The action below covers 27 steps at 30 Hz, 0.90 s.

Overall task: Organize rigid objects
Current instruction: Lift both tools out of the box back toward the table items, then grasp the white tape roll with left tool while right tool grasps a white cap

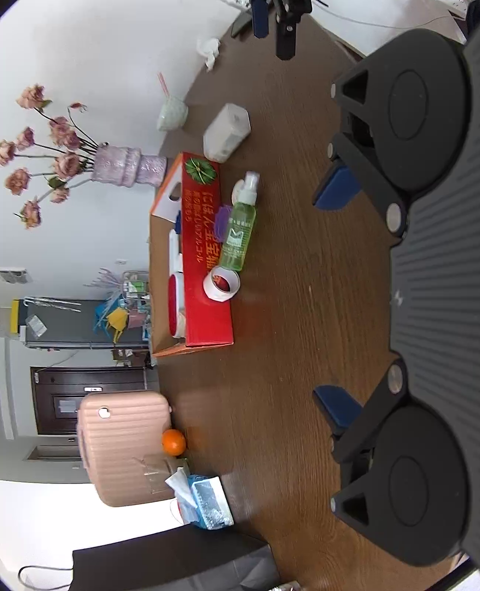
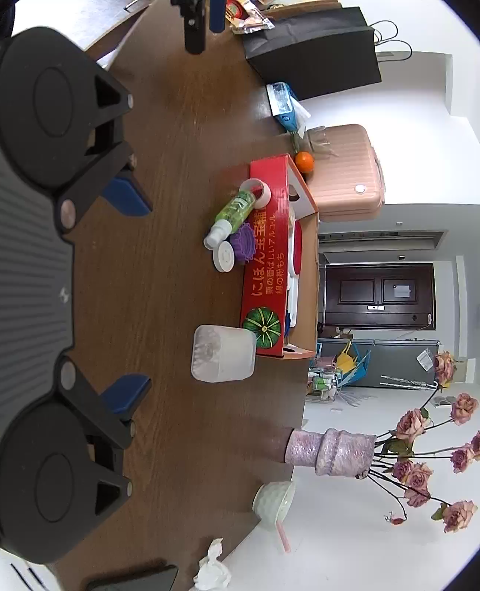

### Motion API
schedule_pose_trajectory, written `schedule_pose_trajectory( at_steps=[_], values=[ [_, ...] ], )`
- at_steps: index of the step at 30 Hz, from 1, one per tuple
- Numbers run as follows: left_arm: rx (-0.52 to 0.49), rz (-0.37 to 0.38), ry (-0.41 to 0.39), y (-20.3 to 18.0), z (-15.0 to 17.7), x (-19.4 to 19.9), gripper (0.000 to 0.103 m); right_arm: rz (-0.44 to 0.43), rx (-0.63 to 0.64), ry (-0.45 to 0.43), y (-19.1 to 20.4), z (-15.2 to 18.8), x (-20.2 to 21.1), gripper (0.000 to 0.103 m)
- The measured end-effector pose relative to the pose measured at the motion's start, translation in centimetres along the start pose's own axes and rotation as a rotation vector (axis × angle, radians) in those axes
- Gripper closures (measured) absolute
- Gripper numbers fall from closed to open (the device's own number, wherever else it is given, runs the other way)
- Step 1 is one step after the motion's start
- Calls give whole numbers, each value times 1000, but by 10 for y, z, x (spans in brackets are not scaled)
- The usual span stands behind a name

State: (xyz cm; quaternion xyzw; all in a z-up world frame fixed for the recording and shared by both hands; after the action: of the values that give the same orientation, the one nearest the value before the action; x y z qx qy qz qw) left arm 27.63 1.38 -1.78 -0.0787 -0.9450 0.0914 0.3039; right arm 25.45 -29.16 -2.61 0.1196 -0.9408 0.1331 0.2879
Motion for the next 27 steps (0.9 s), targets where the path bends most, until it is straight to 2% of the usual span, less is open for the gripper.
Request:
schedule_pose_trajectory(
  at_steps=[6,10,12,14,16,19,21,22,24,27],
  values=[
    [26,-133,-30,4,-27,-61,1,9,21,11,-3,-21,-44,14],
    [19,-102,-47,-3,-50,-106,8,-9,60,-4,3,-40,-76,19],
    [-49,-113,-50,-11,-58,-129,21,-29,65,-10,6,-50,-94,21],
    [-111,-103,-64,-18,-65,-149,29,-70,72,-17,11,-60,-110,26],
    [-122,-104,-39,-21,-71,-168,39,-102,96,-22,20,-70,-126,28],
    [-128,-47,-7,-23,-76,-189,58,-141,145,-27,35,-84,-149,32],
    [-131,-26,-2,-24,-75,-197,86,-165,180,-24,46,-91,-165,43],
    [-137,-15,-2,-25,-74,-200,87,-171,189,-16,50,-95,-173,53],
    [-136,-32,-15,-24,-71,-198,90,-201,190,-6,56,-100,-185,63],
    [-79,-63,-33,-10,-69,-181,96,-190,229,11,71,-103,-188,66]
  ],
)
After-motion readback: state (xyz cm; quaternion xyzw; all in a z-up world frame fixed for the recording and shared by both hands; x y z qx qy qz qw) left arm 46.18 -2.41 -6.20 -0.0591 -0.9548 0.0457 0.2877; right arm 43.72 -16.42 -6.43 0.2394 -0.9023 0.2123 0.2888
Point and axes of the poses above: each gripper's, at about its wrist camera, not at the fingertips, and x roughly against the way its jaws point, y to its left, z to its underside, the point moved 5 cm from there along -x, roughly the way its jaws point, and after that the axes turned 14 degrees about x, right-handed, at the moved point
